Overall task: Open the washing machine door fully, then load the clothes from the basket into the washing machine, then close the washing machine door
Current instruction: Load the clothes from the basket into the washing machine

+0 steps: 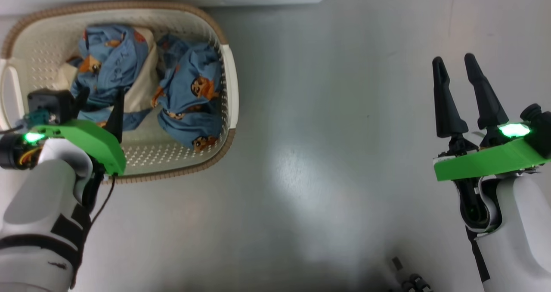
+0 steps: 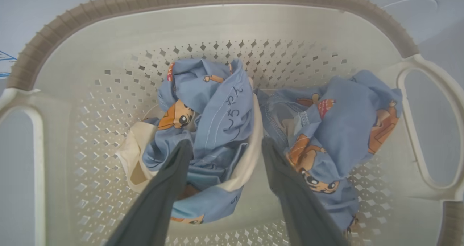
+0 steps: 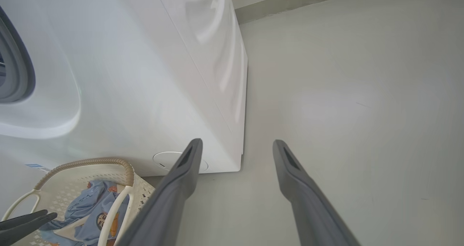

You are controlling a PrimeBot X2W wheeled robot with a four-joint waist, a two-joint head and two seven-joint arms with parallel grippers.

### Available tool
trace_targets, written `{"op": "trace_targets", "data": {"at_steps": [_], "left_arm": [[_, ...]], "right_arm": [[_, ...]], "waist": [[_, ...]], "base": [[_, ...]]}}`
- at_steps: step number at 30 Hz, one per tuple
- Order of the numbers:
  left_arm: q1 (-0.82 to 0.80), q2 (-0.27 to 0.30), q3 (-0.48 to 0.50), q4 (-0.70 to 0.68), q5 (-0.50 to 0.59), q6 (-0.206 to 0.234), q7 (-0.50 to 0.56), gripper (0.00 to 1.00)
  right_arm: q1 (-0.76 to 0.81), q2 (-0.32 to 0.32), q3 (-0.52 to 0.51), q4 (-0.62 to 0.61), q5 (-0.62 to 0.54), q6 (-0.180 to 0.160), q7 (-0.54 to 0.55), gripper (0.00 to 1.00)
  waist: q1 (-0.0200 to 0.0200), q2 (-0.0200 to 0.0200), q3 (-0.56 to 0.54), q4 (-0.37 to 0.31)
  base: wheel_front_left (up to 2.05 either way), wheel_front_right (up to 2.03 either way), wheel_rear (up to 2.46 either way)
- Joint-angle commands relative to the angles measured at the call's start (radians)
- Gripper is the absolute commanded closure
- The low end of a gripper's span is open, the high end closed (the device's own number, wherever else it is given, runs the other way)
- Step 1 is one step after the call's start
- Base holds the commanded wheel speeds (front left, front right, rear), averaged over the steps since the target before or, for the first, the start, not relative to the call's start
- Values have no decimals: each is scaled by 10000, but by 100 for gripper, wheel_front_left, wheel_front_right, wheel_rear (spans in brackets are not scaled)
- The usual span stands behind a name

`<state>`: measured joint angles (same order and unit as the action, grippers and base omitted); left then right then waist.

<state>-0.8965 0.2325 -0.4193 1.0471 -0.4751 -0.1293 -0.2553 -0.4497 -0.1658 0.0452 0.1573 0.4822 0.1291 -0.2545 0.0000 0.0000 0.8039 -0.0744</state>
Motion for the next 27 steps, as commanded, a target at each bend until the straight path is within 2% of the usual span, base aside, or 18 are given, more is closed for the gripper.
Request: {"op": "trace_targets", "data": {"at_steps": [1, 11, 25, 26, 27], "left_arm": [[-42, 491, 71, 86, -129, -13, -65, 0], [-731, 624, -1004, 919, -867, -13, -61, 0], [-1257, 1151, -2621, 1042, -2216, -13, 367, 0], [-1278, 1180, -2735, 1026, -2317, -13, 454, 1], [-1309, 1218, -2831, 1013, -2413, -13, 488, 13]], "right_arm": [[149, -53, 222, -211, -129, 16, -72, 0], [35, -18, 477, -259, -122, 16, -72, 0], [79, 36, 602, -366, -88, 16, -72, 0], [84, 36, 610, -376, -89, 16, -72, 0], [89, 35, 615, -386, -92, 16, -72, 0]], "waist": [[0, 0, 299, 84], [0, 0, 662, -86], [0, 0, 928, -444], [0, 0, 932, -459], [0, 0, 934, -469]], "base": [[0, 0, 0], [0, 0, 0], [0, 0, 0], [0, 0, 0], [0, 0, 0]]}}
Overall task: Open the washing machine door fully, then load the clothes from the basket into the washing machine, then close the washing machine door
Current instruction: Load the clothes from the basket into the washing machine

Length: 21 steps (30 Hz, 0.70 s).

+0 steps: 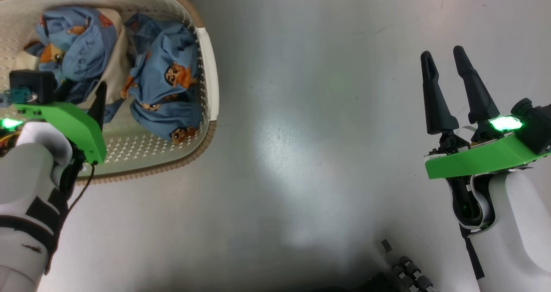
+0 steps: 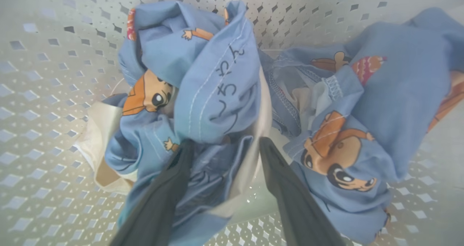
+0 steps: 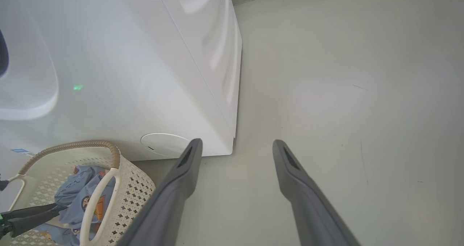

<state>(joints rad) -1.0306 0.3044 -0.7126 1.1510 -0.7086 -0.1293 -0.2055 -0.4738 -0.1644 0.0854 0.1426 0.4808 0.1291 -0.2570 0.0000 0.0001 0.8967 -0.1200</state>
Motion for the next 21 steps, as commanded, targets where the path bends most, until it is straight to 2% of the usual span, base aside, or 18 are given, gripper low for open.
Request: {"op": "trace_targets", "data": {"at_steps": [1, 2, 4, 12, 21], "left_arm": [[0, 539, 17, -29, -170, -13, 0, 27], [-18, 567, -66, -27, -260, -13, -1, 62], [-35, 602, -246, -29, -424, -13, 0, 100], [103, 626, -632, -54, -1247, -13, -282, 100], [843, 580, -562, -588, -1788, -14, -555, 100]], "right_arm": [[332, 20, 216, -243, -83, 16, -48, 0], [333, 18, 221, -242, -86, 16, -48, 0], [334, 6, 220, -229, -89, 16, -48, 0], [334, -16, 191, -100, -113, 16, -48, 0], [629, -138, 134, 83, -145, 16, -48, 0]], "waist": [[0, -1, 3, -24], [0, -1, -9, -33], [0, -1, -44, -39], [0, -1, -493, 98], [0, -1, -1781, 424]], "base": [[0, 0, 0], [0, 0, 0], [0, 0, 0], [0, 0, 0], [0, 0, 0]]}}
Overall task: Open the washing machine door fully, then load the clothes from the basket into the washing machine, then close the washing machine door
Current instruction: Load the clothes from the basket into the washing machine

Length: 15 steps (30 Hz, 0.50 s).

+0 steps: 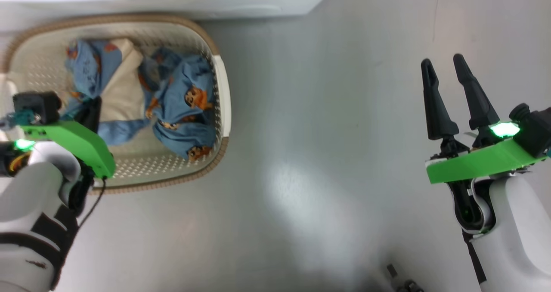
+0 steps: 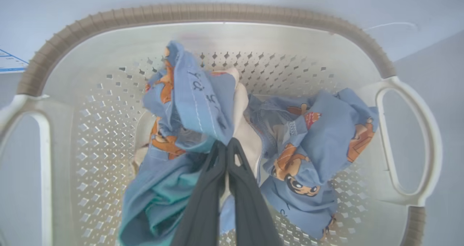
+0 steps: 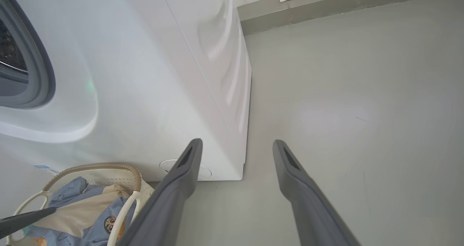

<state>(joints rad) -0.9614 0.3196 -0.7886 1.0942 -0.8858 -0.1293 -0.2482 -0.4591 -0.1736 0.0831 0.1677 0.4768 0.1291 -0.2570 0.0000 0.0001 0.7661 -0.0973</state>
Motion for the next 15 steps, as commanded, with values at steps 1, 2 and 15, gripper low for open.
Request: {"op": "trace_targets", "data": {"at_steps": [1, 2, 15], "left_arm": [[250, 462, 303, -196, 13, -14, -129, 100], [371, 488, 430, -373, 64, -14, -130, 100], [2578, 372, 2759, -2369, 1771, -14, -134, 100]], "right_arm": [[541, -80, 140, -144, -105, 16, -48, 0], [604, -112, 122, -119, -102, 16, -48, 0], [1569, -353, 108, 253, -15, 16, -48, 0]], "waist": [[0, -1, -656, 246], [0, -1, -845, 292], [0, -1, -3173, 584]], "base": [[0, 0, 0], [0, 0, 0], [0, 0, 0]]}}
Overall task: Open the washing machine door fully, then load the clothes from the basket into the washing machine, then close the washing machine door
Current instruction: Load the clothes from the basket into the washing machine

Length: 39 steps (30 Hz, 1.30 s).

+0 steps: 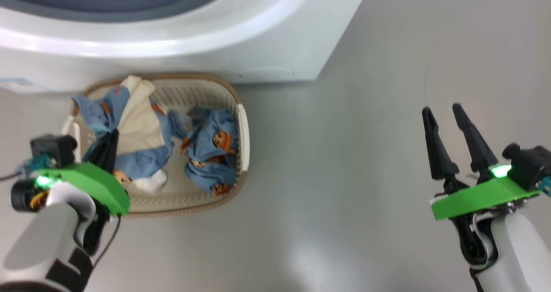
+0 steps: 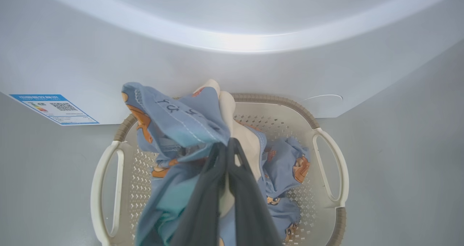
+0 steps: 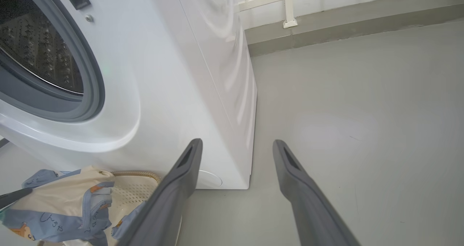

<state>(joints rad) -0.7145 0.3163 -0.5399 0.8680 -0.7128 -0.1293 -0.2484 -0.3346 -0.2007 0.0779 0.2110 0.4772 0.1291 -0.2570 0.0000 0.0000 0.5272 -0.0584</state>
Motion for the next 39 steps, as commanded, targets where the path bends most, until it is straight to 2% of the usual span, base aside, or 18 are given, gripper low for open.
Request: {"op": "trace_targets", "data": {"at_steps": [1, 14, 24, 32, 39], "left_arm": [[291, 368, 466, -266, 217, -14, -132, 100], [2643, -225, 2855, -2609, 2160, -14, -133, 100], [4800, -932, 4472, -4632, 3220, -14, -133, 100], [6036, -1524, 5173, -5885, 3790, -14, -133, 100], [6812, -1887, 5396, -6833, 4120, -14, -133, 100]], "right_arm": [[407, -109, 146, -156, -1, 16, -48, 0], [1616, -218, -129, 17, 77, 16, -48, 0], [2342, -183, -286, 32, 104, 16, -48, 0], [2815, -191, -464, 41, 145, 16, -48, 0], [3099, -166, -582, -12, 138, 16, -48, 0]], "waist": [[0, 0, -929, 217], [0, 0, -2623, 418], [0, 0, -3477, 411], [0, 0, -3901, 514], [0, 0, -4029, 583]], "base": [[0, 0, 0], [0, 0, 0], [0, 0, 0], [0, 0, 0], [0, 0, 0]]}}
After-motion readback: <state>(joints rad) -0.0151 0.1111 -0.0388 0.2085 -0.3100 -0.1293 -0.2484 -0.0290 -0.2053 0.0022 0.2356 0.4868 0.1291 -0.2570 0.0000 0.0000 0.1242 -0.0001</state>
